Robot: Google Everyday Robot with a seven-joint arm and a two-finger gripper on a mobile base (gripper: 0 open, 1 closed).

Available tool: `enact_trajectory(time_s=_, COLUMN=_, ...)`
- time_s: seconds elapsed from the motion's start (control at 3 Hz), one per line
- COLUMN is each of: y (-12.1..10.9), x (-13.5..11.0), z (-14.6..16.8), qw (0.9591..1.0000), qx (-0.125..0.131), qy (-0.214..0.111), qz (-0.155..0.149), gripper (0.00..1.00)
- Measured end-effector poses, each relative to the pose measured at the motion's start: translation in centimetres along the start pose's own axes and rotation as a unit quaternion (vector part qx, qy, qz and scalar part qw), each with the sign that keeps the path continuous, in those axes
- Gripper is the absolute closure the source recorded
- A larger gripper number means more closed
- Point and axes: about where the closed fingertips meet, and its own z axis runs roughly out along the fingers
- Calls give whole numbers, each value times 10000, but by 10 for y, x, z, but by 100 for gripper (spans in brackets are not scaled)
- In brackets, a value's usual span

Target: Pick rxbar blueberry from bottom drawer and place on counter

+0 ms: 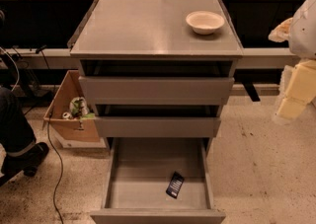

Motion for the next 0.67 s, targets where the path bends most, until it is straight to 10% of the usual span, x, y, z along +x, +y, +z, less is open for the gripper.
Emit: enact_trajectory(time_s=0.67, y=16, x=-18, z=46, qw=9988, qx=-121, qy=-474, qz=-87, gripper=0)
